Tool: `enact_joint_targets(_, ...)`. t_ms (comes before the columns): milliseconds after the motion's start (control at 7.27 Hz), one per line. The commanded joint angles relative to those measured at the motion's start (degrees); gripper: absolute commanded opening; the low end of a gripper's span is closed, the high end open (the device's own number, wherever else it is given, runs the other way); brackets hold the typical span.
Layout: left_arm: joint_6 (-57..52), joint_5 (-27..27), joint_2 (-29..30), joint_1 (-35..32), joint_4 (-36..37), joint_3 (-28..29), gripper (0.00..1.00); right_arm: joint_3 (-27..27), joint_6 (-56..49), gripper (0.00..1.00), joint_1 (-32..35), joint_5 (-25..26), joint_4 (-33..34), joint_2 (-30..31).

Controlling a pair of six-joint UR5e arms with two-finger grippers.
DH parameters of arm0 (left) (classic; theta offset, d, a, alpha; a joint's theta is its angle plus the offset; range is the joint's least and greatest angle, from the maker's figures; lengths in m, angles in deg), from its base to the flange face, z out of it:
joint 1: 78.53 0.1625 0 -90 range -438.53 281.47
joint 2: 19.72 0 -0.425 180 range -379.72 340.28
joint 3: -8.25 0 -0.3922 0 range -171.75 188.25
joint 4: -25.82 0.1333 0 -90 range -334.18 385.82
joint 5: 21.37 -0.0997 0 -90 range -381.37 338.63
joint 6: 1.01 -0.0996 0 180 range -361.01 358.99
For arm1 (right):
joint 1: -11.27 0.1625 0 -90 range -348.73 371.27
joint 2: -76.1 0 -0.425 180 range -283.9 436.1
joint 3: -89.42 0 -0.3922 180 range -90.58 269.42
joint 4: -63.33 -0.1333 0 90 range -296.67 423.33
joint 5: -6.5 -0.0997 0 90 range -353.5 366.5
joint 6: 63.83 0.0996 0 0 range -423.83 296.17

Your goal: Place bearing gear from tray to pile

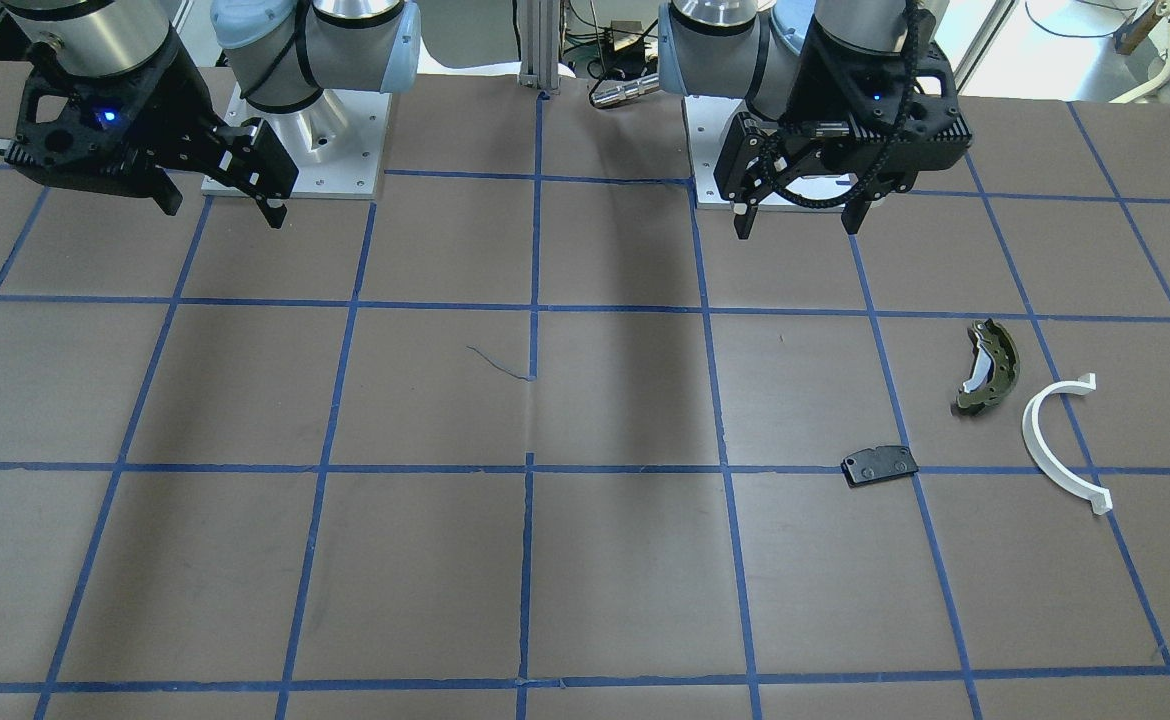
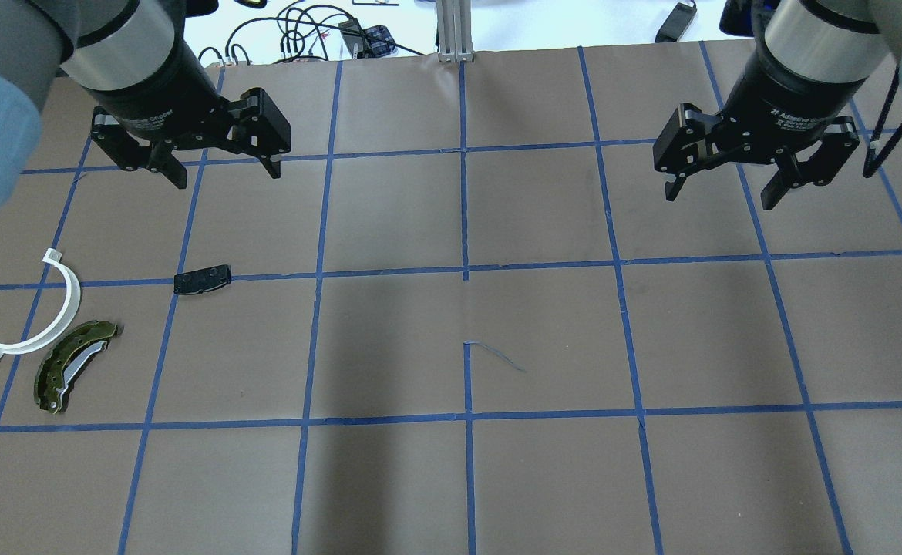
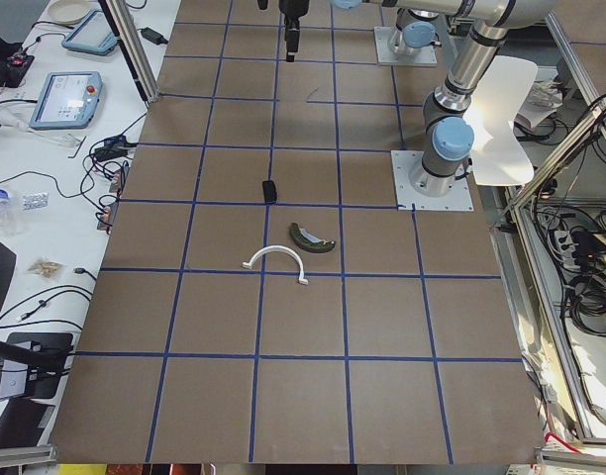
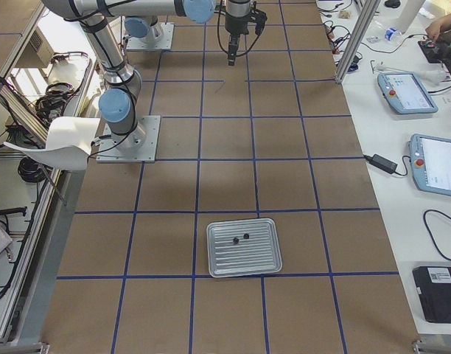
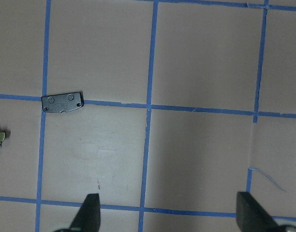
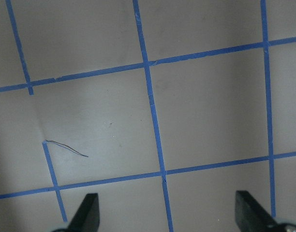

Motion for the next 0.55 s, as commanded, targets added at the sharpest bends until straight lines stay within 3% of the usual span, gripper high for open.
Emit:
enact_joint_targets(0,0.0,0.0,0.0,0.1,0.0,0.1,1.00,0.1,-0.4,1.00,-0.9,2.3,0.9,-0.6)
enact_joint_targets(138,0.0,0.0,0.0,0.1,0.0,0.1,1.00,0.1,-0.8,1.00,-3.0,7.6,0.9,-1.8)
enact_joint_targets(413,0.0,0.0,0.0,0.0,0.0,0.2,1.00,0.1,-7.8,1.00,-9.5,8.6,1.1,-3.1)
